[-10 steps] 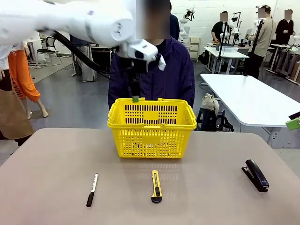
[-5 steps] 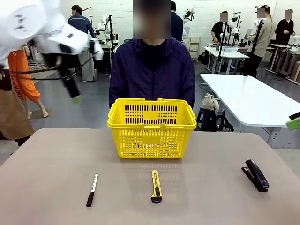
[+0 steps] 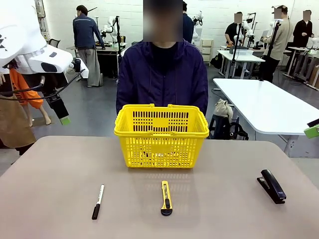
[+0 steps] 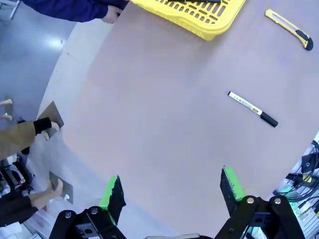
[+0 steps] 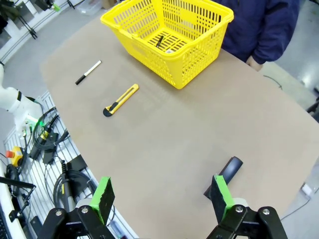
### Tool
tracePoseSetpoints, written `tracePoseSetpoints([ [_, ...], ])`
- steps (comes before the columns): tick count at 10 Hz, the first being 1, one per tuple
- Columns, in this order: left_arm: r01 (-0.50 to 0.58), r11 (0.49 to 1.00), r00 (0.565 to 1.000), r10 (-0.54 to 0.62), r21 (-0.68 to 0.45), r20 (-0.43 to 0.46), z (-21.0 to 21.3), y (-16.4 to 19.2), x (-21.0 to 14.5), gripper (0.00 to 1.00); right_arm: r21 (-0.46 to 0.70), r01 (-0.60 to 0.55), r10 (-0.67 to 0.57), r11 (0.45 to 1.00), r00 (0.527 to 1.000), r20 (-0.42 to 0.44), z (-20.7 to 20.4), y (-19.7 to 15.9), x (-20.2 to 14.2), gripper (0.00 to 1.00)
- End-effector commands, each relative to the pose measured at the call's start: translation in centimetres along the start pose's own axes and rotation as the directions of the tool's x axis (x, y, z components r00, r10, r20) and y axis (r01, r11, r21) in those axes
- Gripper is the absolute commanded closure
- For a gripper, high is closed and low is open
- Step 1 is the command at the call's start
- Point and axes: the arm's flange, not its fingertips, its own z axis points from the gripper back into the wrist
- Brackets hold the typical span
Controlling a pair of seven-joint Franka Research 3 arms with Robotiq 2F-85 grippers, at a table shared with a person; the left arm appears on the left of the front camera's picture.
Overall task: Place the items the person wants into the basket.
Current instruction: Pick up the item the person points to and place it in the Market Basket.
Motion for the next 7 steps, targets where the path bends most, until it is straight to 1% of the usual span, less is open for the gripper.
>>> tracePoseSetpoints([
  [1,0.008,1.000,1.000,-0.008,0.021,0.009,1.04,-0.32,-0.11,0.00,0.006,0.003,-0.003,1.000,1.000,-0.003,-0.02,-0.14,-0.01,0.00],
  [7,0.008,1.000,1.000,-0.008,0.021,0.009,1.04,-0.32,-0.11,0.00,0.006,0.003,-0.003,1.000,1.000,-0.003,-0.02,-0.14,-0.01,0.00],
])
